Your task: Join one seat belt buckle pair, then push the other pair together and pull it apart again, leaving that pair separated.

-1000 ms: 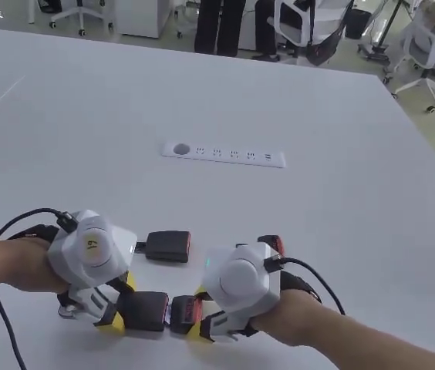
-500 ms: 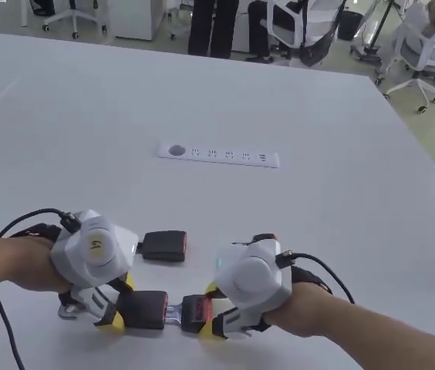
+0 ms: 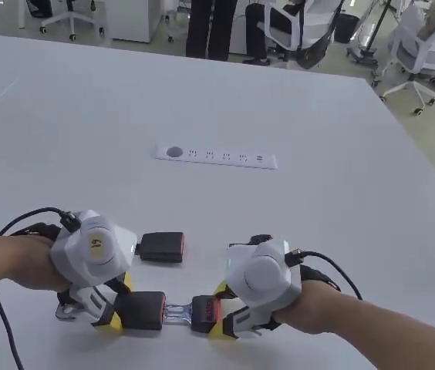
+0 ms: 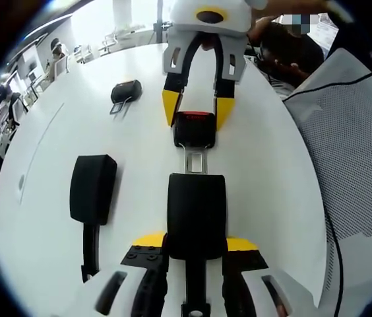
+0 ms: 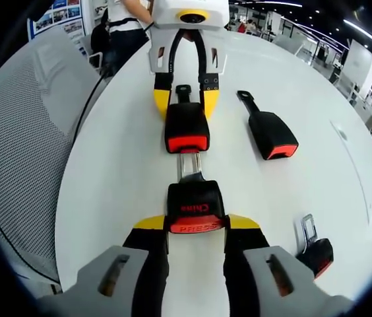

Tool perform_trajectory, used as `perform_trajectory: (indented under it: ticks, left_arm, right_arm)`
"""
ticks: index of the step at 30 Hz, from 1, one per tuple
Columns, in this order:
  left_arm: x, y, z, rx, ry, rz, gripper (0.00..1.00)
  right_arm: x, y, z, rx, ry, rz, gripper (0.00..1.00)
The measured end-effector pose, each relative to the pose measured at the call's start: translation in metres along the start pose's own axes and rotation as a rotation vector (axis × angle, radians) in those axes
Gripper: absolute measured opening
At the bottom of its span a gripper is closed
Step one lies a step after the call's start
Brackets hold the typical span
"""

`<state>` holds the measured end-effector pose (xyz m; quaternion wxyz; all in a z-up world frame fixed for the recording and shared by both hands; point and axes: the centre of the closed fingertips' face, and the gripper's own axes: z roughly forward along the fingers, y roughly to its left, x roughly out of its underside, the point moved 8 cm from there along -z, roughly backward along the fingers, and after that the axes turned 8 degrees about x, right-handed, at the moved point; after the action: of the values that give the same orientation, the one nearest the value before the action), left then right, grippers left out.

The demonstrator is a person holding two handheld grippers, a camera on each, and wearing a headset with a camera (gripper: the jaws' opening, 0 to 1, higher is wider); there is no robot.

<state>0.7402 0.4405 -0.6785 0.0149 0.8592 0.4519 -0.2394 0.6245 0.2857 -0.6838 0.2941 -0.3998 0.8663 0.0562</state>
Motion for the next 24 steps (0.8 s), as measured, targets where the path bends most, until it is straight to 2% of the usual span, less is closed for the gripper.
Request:
perform_trajectory:
  ticks: [11, 24]
  left_arm:
    - [0.000, 0.000, 0.000, 0.003, 0.011, -0.006, 0.31]
    - [-0.001, 0.001, -0.001, 0.001, 0.014, -0.010, 0.32]
  right_arm:
    - [0.006, -0.001, -0.005, -0.003, 0.015, -0.008, 0.29]
    - [0.021, -0.005, -0.016, -0.012, 0.041, -0.023, 0.30]
